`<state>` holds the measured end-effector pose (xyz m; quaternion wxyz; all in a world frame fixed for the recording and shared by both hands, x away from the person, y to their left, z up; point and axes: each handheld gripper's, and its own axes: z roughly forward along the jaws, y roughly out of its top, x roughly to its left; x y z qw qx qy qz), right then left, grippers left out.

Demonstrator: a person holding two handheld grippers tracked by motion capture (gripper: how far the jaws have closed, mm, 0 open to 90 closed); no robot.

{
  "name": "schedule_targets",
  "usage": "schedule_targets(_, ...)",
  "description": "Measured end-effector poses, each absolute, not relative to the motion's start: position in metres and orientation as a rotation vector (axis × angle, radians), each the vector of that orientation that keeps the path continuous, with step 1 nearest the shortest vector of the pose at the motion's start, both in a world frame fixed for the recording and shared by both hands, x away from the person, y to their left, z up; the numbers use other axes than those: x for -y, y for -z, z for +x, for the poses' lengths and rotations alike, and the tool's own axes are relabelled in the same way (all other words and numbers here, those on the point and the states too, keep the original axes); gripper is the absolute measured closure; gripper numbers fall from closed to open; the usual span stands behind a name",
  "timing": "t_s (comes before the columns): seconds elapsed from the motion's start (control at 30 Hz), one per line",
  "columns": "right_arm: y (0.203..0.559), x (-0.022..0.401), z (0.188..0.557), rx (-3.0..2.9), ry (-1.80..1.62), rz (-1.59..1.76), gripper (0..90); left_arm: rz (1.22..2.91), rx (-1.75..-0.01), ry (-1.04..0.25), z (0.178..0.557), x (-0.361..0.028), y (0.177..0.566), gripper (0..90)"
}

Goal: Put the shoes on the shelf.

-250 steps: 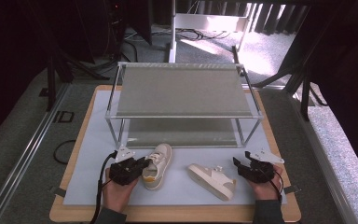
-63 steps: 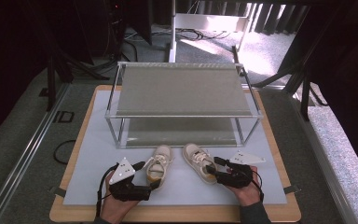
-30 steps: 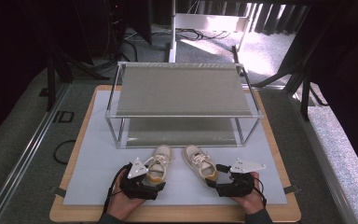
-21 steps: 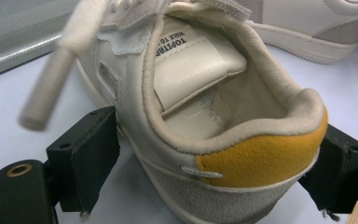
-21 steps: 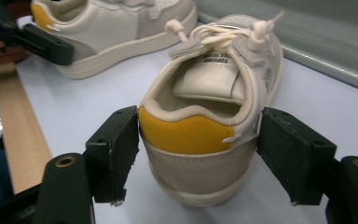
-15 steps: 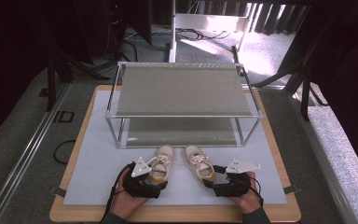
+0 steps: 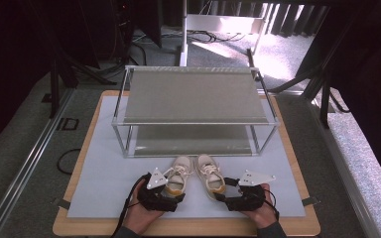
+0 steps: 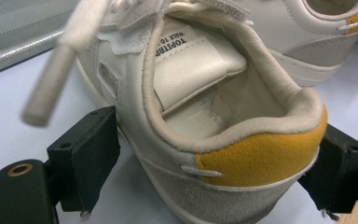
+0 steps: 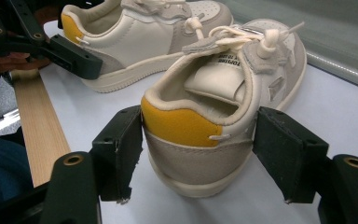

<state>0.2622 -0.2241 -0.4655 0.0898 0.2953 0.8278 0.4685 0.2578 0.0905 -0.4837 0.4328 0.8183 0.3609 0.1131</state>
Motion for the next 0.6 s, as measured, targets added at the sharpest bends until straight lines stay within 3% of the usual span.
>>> schedule_targets(0.4,0.465,0.225,0.262,-2.472,-1.408,0.859,34.5,2.041,-0.917,-0.286,0.258,-0.084,0.482,13.3)
schedule_targets(0.6,0.457,0.232,0.259,-2.431,-1.486,0.837,36.2,1.987,-0.856,-0.239,0.25,-0.098,0.474,14.3)
